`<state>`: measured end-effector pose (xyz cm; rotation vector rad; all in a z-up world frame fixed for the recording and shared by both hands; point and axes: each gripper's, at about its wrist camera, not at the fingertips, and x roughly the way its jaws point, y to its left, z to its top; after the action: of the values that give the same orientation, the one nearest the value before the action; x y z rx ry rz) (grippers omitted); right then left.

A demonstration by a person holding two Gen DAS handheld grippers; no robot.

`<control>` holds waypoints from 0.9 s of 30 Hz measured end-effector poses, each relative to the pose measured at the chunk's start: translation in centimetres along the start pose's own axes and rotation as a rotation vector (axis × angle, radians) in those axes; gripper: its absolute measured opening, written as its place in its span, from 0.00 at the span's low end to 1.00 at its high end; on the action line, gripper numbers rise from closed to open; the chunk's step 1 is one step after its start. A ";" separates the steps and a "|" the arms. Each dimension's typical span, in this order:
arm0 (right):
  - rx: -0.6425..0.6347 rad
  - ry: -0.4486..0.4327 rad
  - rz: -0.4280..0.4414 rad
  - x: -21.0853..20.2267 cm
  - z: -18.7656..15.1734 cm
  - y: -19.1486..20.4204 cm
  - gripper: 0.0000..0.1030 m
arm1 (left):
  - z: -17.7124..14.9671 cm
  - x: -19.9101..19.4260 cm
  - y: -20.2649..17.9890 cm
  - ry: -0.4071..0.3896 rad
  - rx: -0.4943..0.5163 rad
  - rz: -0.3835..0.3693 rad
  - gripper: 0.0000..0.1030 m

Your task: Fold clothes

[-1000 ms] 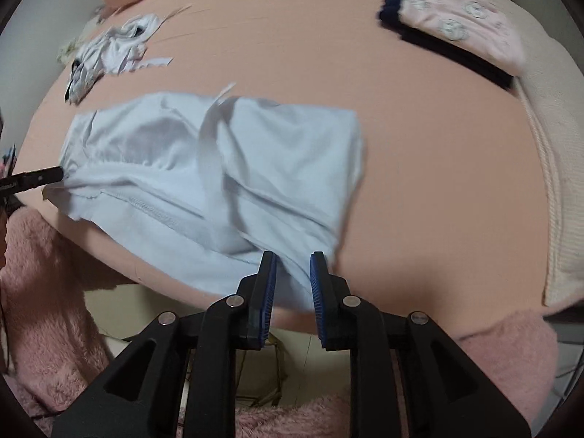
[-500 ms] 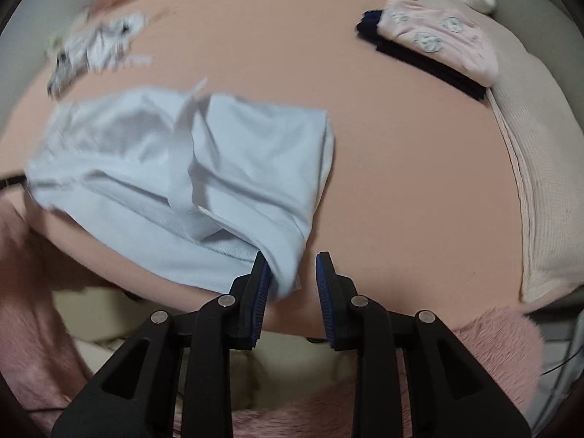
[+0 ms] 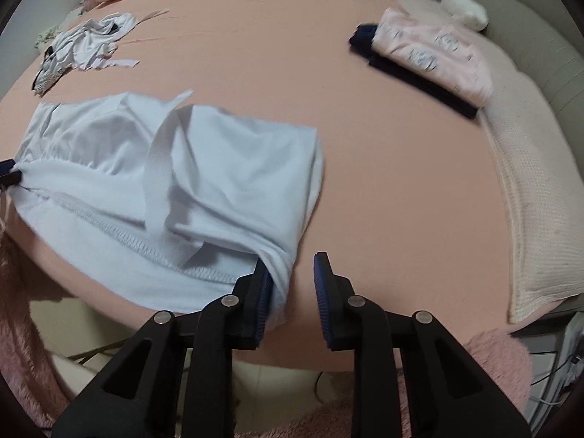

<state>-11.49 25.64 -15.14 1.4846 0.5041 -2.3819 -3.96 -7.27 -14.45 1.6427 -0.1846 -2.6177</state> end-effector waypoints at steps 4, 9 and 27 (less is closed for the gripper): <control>0.004 -0.058 -0.054 -0.5 1.4 0.0 0.14 | 1.2 -0.4 1.6 -0.040 -0.061 0.047 0.05; 0.064 -0.068 -0.079 0.6 3.0 -0.3 0.13 | 1.5 0.1 4.2 0.009 -0.147 -0.046 0.04; 0.210 0.024 0.067 1.8 0.0 -1.3 0.05 | -1.1 0.1 0.0 0.007 0.053 -0.037 0.08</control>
<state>-12.80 26.74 -16.59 1.5909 0.2103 -2.4286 -3.04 -7.37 -15.05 1.6873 -0.2274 -2.6561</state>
